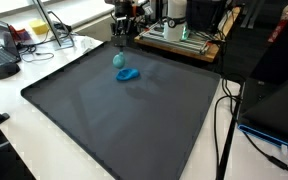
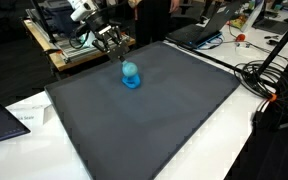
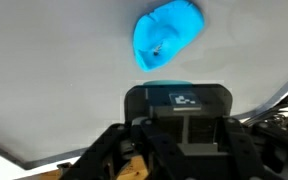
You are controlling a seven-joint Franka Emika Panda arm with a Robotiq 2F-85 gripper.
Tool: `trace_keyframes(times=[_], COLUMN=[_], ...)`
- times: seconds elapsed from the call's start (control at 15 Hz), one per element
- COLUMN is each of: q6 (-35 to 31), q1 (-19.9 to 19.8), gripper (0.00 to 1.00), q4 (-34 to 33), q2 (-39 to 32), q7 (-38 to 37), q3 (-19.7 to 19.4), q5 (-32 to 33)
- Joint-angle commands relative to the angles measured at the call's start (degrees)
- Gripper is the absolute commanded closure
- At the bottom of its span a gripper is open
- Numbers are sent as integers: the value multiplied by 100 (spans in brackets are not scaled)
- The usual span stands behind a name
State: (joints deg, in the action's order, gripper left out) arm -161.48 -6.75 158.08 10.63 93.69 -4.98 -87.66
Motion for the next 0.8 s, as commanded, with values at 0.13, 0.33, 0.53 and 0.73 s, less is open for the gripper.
trace_keyframes(times=[0.13,0.33,0.53,0.73], q6=[-1677,-2046,-1904,-1759], q1=[622,809,342,289], gripper=[78,78,78,78], q4=[-12,3,18,-2], q2=[-114,-613,-1043,-1175], q7=[-1995,-3373,-4568,-5416], q3=[974,1190,1558,1359], q5=[658,1670,2806,3846])
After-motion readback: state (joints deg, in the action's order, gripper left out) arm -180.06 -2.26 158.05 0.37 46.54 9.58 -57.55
